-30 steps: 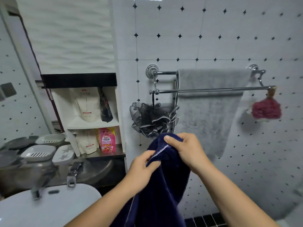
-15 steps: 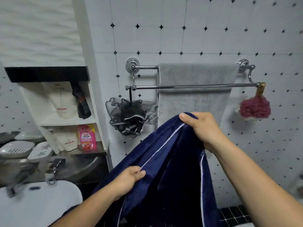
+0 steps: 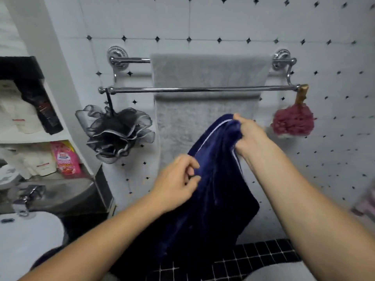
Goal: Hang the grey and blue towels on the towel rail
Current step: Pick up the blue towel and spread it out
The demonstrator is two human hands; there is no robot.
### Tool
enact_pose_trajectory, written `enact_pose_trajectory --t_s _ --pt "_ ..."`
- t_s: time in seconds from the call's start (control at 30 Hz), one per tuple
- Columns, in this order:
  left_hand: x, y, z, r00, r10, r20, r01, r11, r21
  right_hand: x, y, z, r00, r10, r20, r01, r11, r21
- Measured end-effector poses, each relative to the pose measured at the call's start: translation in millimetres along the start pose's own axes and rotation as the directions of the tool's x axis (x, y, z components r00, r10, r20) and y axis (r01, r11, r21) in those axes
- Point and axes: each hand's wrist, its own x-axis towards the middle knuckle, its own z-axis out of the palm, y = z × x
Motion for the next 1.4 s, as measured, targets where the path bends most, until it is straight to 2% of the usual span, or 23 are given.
enact_pose_trajectory --t_s 0.07,0.13,0.2,0.33,0.43,0.5,0.57,0.6,0.63,0.67,0.73,0.8,0.83,0.9,0.97,1.0,1.03,1.13,1.17,1.2,1.3,1.33,1.4 --pt "-3 34 43 0.983 -0.044 0.178 0.054 0.997 -0.049 5 0 6 0.998 -0.014 -0.064 0.018 0.998 0.066" --pt "3 56 77 0.956 -0.22 0.195 0.253 0.953 -0.168 10 0 7 0.992 -0.062 -0.111 0.075 0.991 0.113" --pt "23 66 93 0.906 -0.389 0.169 0.424 0.827 -0.368 12 0 6 0.989 -0.099 -0.108 0.11 0.989 0.1" --pt "66 54 80 0.844 -0.53 0.086 0.449 0.608 -0.655 11 -6 0 0.982 -0.116 -0.151 0.141 0.976 0.165" --pt "81 48 62 0.853 -0.509 0.111 0.427 0.562 -0.708 11 -25 -8 0.969 -0.193 -0.152 0.216 0.965 0.151" --pt "90 54 51 0.846 -0.51 0.153 0.423 0.468 -0.776 6 -37 -13 0.951 -0.282 -0.129 0.286 0.958 0.015" --pt "102 61 38 0.84 -0.512 0.179 0.413 0.391 -0.822 -2 -44 -20 0.931 -0.365 -0.022 0.35 0.905 -0.241" --pt "109 64 32 0.837 -0.519 0.175 0.411 0.383 -0.828 -7 -47 -24 0.921 -0.384 0.061 0.374 0.834 -0.406" --pt "115 69 25 0.836 -0.517 0.185 0.414 0.371 -0.832 -11 -49 -30 0.91 -0.388 0.146 0.397 0.712 -0.579" --pt "122 74 18 0.831 -0.516 0.209 0.427 0.35 -0.834 -15 -51 -36 0.893 -0.383 0.236 0.423 0.533 -0.733" --pt "134 83 9 0.814 -0.517 0.266 0.453 0.277 -0.848 -24 -47 -47 0.84 -0.351 0.413 0.456 0.045 -0.889" --pt "146 89 2 0.785 -0.544 0.296 0.475 0.223 -0.851 -37 -33 -47 0.712 -0.346 0.611 0.482 -0.393 -0.783" --pt "150 91 1 0.781 -0.544 0.309 0.476 0.198 -0.857 -43 -26 -43 0.611 -0.325 0.722 0.522 -0.52 -0.676" --pt "155 92 -2 0.779 -0.519 0.351 0.485 0.144 -0.863 -45 -18 -36 0.388 -0.223 0.894 0.651 -0.62 -0.438" --pt "155 89 -6 0.81 -0.474 0.345 0.481 0.203 -0.853 -40 -11 -32 0.153 -0.242 0.958 0.767 -0.583 -0.27" --pt "156 85 -11 0.824 -0.453 0.339 0.49 0.271 -0.829 -37 -8 -31 0.082 -0.323 0.943 0.812 -0.527 -0.251" --pt "154 83 -13 0.826 -0.437 0.355 0.5 0.277 -0.821 -35 -5 -27 0.094 -0.432 0.897 0.861 -0.417 -0.291" --pt "138 81 -26 0.866 -0.326 0.378 0.488 0.39 -0.781 -26 -3 -4 0.449 -0.672 0.589 0.847 0.109 -0.521" --pt "133 80 -28 0.878 -0.308 0.367 0.47 0.399 -0.787 -20 -6 5 0.519 -0.698 0.493 0.811 0.219 -0.542" --pt "128 79 -32 0.866 -0.313 0.39 0.491 0.386 -0.781 -14 -10 14 0.553 -0.717 0.425 0.782 0.271 -0.561" --pt "108 65 -43 0.88 -0.266 0.394 0.466 0.322 -0.824 1 -17 31 0.578 -0.756 0.309 0.718 0.29 -0.633" --pt "101 56 -48 0.905 -0.234 0.356 0.42 0.354 -0.835 5 -16 33 0.588 -0.759 0.279 0.696 0.3 -0.652" --pt "76 40 -45 0.944 -0.183 0.273 0.328 0.6 -0.73 10 -10 37 0.616 -0.753 0.232 0.656 0.328 -0.68"
